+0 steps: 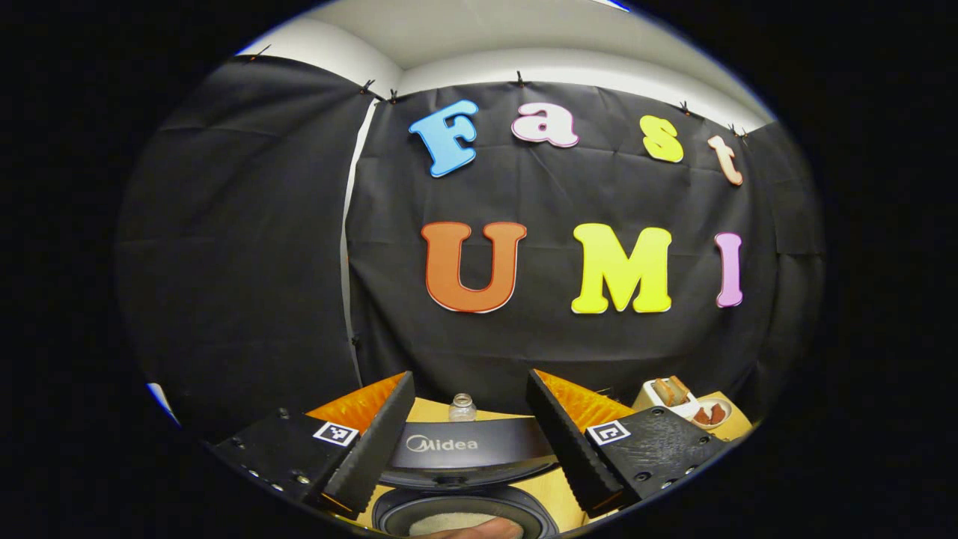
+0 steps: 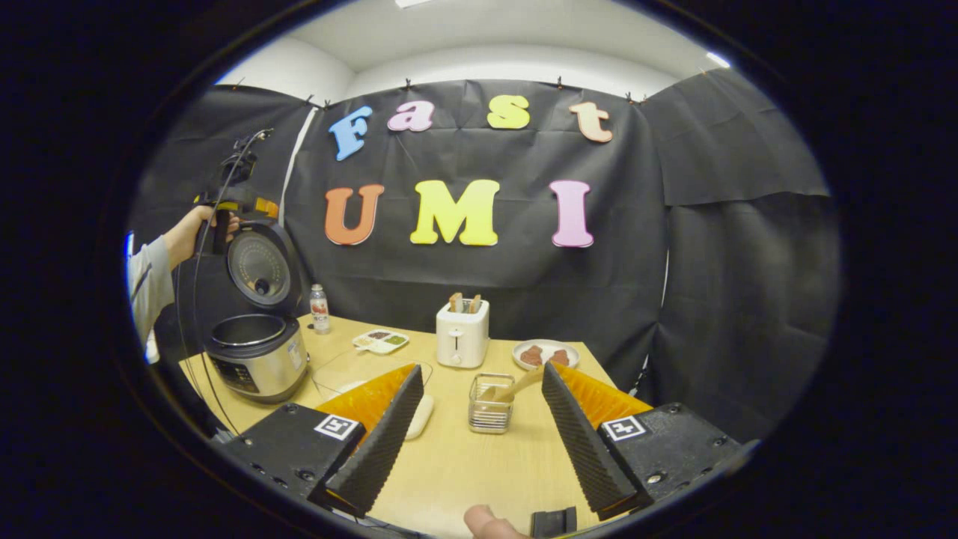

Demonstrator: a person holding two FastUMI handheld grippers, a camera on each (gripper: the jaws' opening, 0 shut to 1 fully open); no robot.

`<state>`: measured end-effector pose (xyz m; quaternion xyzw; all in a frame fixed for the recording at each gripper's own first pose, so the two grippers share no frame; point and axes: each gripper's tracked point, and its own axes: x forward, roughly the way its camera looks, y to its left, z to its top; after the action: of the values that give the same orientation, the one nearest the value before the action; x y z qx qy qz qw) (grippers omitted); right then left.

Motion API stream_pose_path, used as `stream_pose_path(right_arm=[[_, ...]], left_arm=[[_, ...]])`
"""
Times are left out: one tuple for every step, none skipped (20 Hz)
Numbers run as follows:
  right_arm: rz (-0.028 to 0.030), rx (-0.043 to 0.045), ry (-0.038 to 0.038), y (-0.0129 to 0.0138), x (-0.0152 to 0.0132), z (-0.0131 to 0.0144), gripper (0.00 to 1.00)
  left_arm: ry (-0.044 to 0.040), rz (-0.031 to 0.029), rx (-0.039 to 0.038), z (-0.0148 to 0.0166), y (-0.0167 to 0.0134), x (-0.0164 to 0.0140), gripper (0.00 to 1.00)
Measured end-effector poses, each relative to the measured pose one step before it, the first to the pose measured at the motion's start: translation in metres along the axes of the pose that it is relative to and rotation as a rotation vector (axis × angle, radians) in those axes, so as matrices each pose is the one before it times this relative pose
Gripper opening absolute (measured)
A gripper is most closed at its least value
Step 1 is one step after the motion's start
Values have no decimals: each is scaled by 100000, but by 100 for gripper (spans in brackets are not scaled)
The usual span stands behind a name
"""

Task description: Close the left gripper, press the button to open the rice cooker; take a wooden spoon from the chopstick holder with the right hand, scoop a spoonful of rice and pour it into the rice cooker, then put the wooden spoon back into the chopstick holder.

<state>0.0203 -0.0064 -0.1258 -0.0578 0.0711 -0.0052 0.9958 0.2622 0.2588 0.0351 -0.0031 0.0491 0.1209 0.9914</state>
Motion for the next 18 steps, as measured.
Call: stream_pose_path(right_arm=[[-150,249,609,-14,51,-94,100],[76,111,391,163,13,-40,100],[26,-137,239,34,-7,-60,100],[341,98,-72,194,-113,39,100],[419,85,-301,200,-176,57,100],[309,-136,-513,206,-245,165,100],[321,-161,-239,103,-268,21,100],[282,-149,-459,143,-409,114,100],[30,-146,-599,-55,-400,101,100],[-57,-102,-759,27,-469,130,100],[-36,58,-508,-55,-441,117,100],[40,179,-520,30,-374,68,100],[161,253,-74,9,-417,-93,100],[87,454,-298,-20,-390,8,100],[17,422,-143,-69,-384,-1,100],[47,345,-172,-14,-447,-17,100],[151,322,-22,94,-322,-89,100],[384,403,-259,152,-398,-77,100]], left_arm=[[7,2086,979,55,677,352,98],[1473,154,-2106,-58,71,-36,98],[412,951,-423,-12,142,-270,99],[2184,-85,-782,-432,-43,-130,100],[-316,-288,273,26,-60,-285,100],[1102,-217,258,-360,-242,-279,100],[156,-281,218,-197,-32,-471,100],[730,-130,-2,-300,-113,-456,100],[433,-204,79,-354,-21,-654,100],[426,-76,72,-298,-80,-638,100],[217,-266,-13,-537,-124,-678,100],[149,-243,28,-350,-107,-735,100],[258,-225,-289,-460,-86,-642,100],[393,-305,175,-501,-107,-683,100],[341,-319,177,-698,-210,-604,100],[668,-416,-230,-696,-105,-629,100],[769,-413,-112,-665,-151,-779,100],[613,-186,-195,-784,-108,-672,100]])
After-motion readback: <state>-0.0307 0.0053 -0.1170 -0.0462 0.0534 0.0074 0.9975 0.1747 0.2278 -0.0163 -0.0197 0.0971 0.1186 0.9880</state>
